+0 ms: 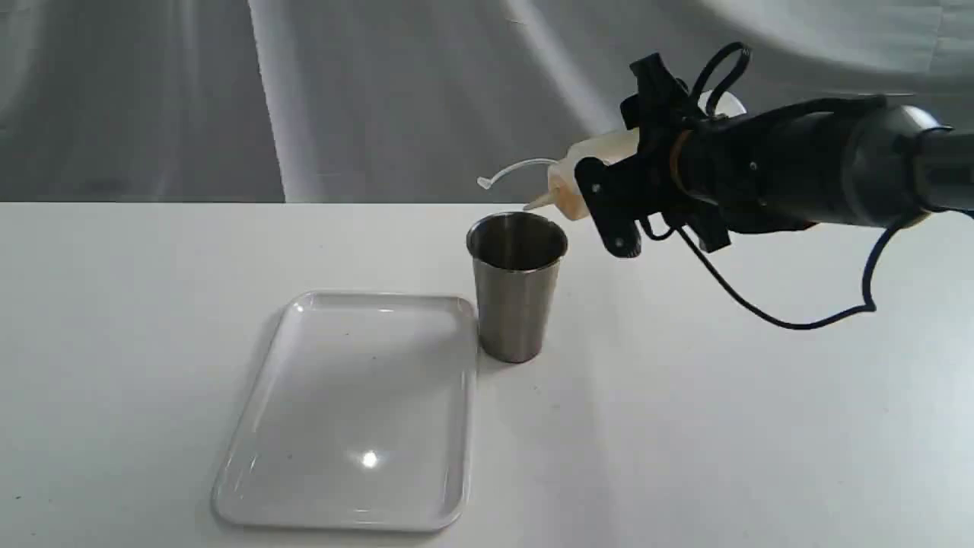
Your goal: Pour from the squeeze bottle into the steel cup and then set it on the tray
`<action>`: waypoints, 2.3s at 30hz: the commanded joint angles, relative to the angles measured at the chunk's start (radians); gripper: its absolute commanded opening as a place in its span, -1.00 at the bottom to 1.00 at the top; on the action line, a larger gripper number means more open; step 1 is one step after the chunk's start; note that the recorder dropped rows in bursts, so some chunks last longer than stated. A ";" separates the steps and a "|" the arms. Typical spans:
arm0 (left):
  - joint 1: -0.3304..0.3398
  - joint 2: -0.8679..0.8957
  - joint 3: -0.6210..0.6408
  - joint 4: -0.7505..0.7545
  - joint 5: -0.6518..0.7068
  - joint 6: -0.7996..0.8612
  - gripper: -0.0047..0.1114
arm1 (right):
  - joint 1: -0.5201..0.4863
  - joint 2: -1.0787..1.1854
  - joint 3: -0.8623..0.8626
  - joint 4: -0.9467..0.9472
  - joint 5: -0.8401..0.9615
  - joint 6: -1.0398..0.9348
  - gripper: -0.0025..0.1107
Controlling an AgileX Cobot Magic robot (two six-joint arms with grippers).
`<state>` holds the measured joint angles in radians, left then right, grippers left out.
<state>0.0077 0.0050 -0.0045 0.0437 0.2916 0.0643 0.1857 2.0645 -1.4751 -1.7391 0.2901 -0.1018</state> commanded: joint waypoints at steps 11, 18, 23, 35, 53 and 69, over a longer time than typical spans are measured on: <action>0.003 -0.005 0.004 0.001 -0.007 -0.003 -0.78 | 0.004 -0.013 -0.027 -0.005 0.018 -0.094 -0.96; 0.003 -0.005 0.004 0.001 -0.007 -0.003 -0.78 | 0.004 -0.013 -0.027 -0.005 0.017 -0.138 -0.96; 0.003 -0.005 0.004 0.001 -0.007 -0.003 -0.78 | 0.004 -0.013 -0.027 -0.005 0.013 -0.145 -0.96; 0.003 -0.005 0.004 0.001 -0.007 -0.003 -0.78 | 0.004 -0.015 -0.027 -0.005 0.010 -0.160 -0.96; 0.003 -0.005 0.004 0.001 -0.007 -0.003 -0.78 | 0.004 -0.032 -0.051 -0.005 -0.006 -0.167 -0.96; 0.003 -0.005 0.004 0.001 -0.007 -0.003 -0.78 | 0.004 -0.032 -0.051 -0.005 -0.011 -0.117 -0.96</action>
<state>0.0077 0.0050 -0.0045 0.0437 0.2916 0.0643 0.1857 2.0569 -1.5154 -1.7391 0.2820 -0.2407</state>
